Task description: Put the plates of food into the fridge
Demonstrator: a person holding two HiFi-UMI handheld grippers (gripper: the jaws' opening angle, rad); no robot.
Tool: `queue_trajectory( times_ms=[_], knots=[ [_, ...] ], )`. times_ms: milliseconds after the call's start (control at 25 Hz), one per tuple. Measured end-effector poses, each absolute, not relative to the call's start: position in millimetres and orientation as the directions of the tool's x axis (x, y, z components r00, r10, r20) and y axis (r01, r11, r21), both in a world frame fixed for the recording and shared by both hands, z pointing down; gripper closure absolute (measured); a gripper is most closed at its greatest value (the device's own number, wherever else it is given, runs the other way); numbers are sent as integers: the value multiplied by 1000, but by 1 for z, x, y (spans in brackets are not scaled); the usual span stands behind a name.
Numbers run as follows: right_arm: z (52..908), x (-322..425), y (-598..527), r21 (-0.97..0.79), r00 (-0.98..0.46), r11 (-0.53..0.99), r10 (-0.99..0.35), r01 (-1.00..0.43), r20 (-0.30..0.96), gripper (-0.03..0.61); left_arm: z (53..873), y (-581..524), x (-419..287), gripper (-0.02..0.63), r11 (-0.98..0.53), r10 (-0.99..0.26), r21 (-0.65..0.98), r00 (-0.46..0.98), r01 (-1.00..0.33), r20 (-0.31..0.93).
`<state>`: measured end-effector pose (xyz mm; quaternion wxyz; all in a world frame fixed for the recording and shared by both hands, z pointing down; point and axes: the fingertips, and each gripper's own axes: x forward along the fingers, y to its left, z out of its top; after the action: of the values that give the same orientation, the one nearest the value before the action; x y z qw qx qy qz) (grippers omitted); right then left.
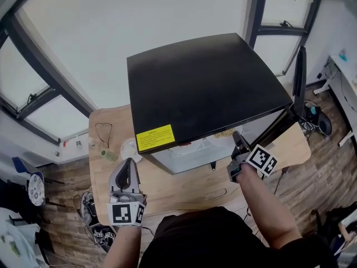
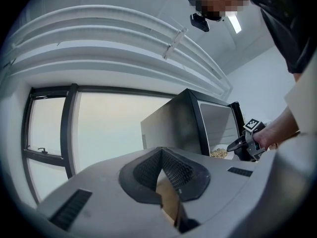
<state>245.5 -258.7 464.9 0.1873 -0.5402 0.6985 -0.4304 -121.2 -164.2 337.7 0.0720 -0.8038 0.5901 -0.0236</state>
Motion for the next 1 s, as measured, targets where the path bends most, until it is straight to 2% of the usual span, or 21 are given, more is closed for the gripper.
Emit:
queue_trajectory(
  times_ms=[320,560,1000],
  knots=[
    [467,253,-274,-550,-264,47,-909,-834,323,499,341,-168,-129,609,-263,-962,-154,270,-952,-28],
    [476,262,-283,-340,-179,35,-899,-940,401,462,342,-170,-125,609,-260,-964,-156,265,-953,-17],
    [445,265,-282,-289,-198,116,-940,-950,276,462,353,-169,-112,611,-254,-967,-162,255,-954,15]
  ],
)
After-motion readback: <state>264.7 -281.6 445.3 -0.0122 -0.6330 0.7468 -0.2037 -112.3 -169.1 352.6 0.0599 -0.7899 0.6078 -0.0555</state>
